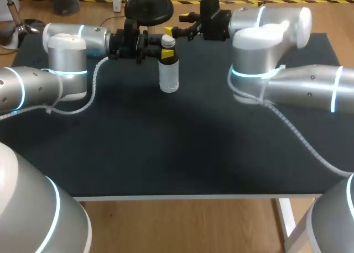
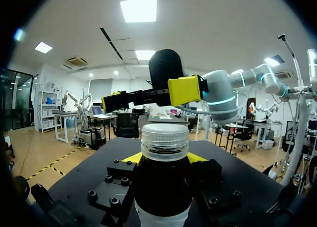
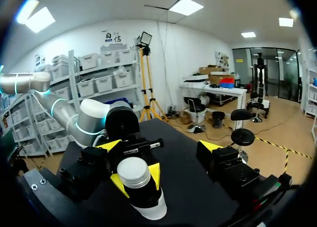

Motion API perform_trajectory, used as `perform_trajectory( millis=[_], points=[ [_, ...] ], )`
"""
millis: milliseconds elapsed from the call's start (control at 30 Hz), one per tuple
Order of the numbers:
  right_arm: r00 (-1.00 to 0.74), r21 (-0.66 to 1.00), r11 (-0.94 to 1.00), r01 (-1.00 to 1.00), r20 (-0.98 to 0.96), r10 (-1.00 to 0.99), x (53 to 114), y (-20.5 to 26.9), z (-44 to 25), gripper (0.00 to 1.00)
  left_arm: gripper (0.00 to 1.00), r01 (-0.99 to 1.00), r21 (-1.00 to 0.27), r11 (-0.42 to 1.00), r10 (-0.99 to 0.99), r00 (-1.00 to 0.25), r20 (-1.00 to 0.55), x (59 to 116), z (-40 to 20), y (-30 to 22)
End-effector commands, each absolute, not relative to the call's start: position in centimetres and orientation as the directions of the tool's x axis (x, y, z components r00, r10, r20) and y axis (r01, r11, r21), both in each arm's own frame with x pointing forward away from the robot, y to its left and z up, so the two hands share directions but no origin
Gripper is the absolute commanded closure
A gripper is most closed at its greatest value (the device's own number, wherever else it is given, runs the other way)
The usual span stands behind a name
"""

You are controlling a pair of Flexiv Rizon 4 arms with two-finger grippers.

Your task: Unscrew the bottle cap

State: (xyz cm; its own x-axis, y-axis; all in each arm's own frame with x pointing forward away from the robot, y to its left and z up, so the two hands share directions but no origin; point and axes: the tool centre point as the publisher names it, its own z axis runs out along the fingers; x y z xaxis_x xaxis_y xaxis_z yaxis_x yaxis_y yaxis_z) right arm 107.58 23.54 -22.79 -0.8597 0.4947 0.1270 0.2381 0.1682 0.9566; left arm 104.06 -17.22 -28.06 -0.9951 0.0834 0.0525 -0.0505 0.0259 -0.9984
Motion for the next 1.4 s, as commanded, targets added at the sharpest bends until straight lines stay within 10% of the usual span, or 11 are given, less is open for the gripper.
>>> perform_trajectory(
  millis=[33,1400],
  points=[
    [-0.594,0.966,0.141,0.215,0.015,0.805,107.5,24.3,-23.6,0.00,1.00,-0.049,-0.999,0.024,0.083,-0.995,0.050,104.1,-28.1,-17.2],
    [-0.684,0.988,0.079,0.135,0.035,0.728,106.6,25.7,-24.6,0.00,1.00,-0.049,-0.999,0.024,0.083,-0.995,0.050,104.1,-28.1,-17.2]
  ],
)
